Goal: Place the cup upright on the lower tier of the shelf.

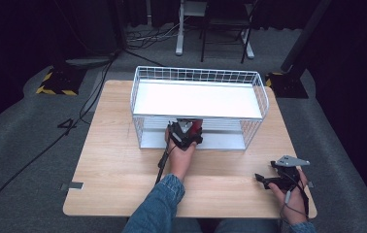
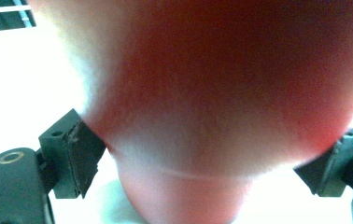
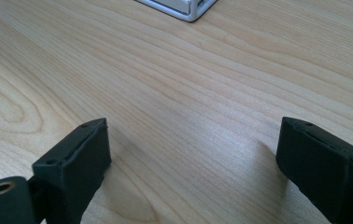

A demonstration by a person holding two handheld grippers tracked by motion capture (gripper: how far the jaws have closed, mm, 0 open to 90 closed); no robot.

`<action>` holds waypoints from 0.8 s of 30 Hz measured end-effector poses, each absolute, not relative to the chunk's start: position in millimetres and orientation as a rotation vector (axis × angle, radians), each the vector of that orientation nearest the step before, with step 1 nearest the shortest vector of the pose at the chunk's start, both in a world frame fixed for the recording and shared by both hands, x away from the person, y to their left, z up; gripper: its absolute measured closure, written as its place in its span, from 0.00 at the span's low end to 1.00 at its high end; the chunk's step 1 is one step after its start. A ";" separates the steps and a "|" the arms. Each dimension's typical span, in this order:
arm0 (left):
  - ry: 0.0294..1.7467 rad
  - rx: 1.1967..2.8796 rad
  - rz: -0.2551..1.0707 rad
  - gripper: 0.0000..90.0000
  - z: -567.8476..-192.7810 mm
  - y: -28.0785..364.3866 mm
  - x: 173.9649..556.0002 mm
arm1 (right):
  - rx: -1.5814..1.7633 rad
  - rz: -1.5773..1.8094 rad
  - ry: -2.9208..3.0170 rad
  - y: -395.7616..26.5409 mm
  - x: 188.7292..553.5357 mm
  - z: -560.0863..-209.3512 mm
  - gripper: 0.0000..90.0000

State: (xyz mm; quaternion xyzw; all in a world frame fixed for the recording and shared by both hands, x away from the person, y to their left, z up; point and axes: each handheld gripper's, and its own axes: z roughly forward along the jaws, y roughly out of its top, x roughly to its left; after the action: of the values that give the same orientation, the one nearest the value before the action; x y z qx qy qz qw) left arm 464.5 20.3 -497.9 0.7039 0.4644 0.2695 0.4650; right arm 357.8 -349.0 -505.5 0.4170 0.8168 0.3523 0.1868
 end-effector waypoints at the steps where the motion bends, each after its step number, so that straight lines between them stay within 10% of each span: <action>1: 1.143 1.724 0.656 0.16 -497.5 21.3 461.8 | 1.174 0.992 2.300 -349.0 357.8 -505.5 0.11; 24: 1.054 1.752 0.646 0.16 -471.6 39.3 409.8 | 1.179 0.997 2.304 -349.1 358.8 -505.6 0.11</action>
State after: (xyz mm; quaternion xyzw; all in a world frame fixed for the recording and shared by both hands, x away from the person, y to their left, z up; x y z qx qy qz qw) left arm 409.8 39.3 -471.6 0.7175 0.4316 0.2646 0.4784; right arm 358.8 -349.1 -505.6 0.4180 0.8167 0.3534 0.1828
